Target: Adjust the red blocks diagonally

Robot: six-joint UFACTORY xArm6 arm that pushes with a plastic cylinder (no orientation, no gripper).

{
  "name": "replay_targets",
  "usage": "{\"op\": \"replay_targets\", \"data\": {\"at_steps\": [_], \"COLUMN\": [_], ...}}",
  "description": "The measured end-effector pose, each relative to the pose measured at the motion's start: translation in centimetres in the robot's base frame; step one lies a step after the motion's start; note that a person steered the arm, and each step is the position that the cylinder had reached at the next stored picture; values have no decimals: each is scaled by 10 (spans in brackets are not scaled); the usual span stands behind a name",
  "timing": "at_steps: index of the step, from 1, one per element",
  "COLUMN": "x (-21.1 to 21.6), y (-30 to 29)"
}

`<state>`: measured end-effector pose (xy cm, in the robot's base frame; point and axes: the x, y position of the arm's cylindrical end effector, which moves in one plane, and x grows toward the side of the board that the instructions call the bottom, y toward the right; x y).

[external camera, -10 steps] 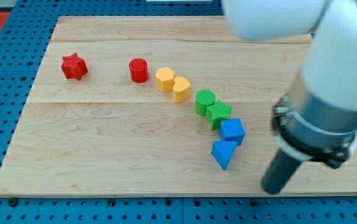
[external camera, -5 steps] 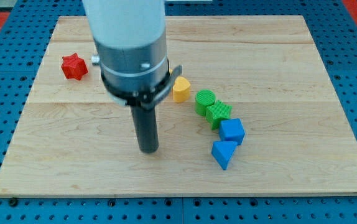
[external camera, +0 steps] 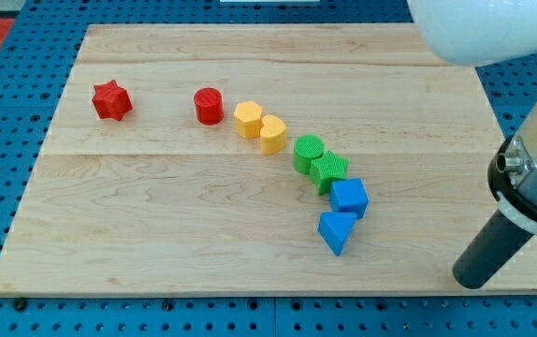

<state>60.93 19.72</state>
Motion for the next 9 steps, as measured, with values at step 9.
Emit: {"op": "replay_targets", "data": {"at_steps": [9], "x": [-273], "y": [-289]}}
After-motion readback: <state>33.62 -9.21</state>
